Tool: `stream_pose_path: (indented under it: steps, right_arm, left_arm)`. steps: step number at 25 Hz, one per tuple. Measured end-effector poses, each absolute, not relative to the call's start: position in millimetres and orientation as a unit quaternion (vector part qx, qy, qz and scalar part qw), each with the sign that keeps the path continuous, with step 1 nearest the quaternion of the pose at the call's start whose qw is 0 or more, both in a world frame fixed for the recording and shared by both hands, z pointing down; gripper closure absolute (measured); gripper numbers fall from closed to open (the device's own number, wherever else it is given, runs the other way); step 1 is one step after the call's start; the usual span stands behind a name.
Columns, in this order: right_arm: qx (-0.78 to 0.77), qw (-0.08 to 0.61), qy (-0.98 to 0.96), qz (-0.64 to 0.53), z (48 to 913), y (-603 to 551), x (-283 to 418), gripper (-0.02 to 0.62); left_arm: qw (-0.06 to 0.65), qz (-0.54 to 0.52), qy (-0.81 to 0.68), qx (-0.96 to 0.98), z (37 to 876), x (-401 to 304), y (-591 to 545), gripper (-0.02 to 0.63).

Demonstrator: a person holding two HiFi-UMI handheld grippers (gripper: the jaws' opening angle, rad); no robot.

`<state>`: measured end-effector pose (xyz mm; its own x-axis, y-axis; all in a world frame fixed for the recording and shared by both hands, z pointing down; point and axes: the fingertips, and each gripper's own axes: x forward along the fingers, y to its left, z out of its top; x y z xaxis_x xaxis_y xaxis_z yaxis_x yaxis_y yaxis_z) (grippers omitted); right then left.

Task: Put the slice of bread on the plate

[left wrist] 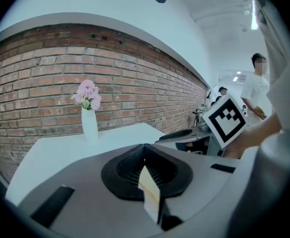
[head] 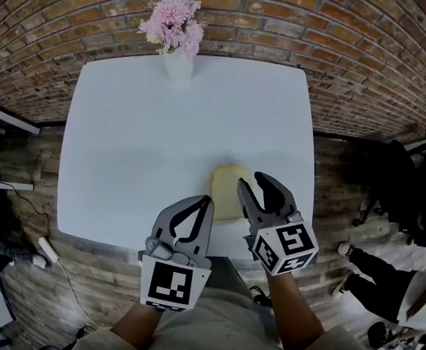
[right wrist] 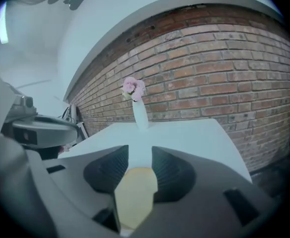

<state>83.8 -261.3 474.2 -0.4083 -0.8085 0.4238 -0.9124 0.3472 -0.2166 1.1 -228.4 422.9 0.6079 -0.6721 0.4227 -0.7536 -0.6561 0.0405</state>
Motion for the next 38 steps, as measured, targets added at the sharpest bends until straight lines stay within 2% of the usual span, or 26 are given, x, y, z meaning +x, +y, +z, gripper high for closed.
stream_pose_path:
  steps: [3,7,14,26,38]
  right_arm:
    - [0.532,0.112,-0.814,0.206,459.3,-253.4,83.6,0.488]
    - [0.533,0.106,-0.817,0.194,442.7,-240.0,79.7,0.53]
    - [0.538,0.093,-0.823,0.157,406.7,-224.0,75.5,0.578]
    - [0.53,0.07,-0.841,0.081,344.9,-195.6,63.3,0.588]
    - [0.53,0.072,-0.843,0.065,331.6,-181.9,61.2,0.589]
  left_arm:
    - [0.104,0.178,-0.397,0.894,412.1,6.3,-225.0,0.595]
    - [0.092,0.166,-0.393,0.9,398.6,11.3,-221.2,0.595]
    - [0.078,0.151,-0.394,0.903,374.8,15.1,-211.7,0.595]
    - [0.063,0.116,-0.4,0.907,334.1,16.3,-193.2,0.595]
    - [0.054,0.115,-0.396,0.91,321.8,16.1,-184.8,0.595]
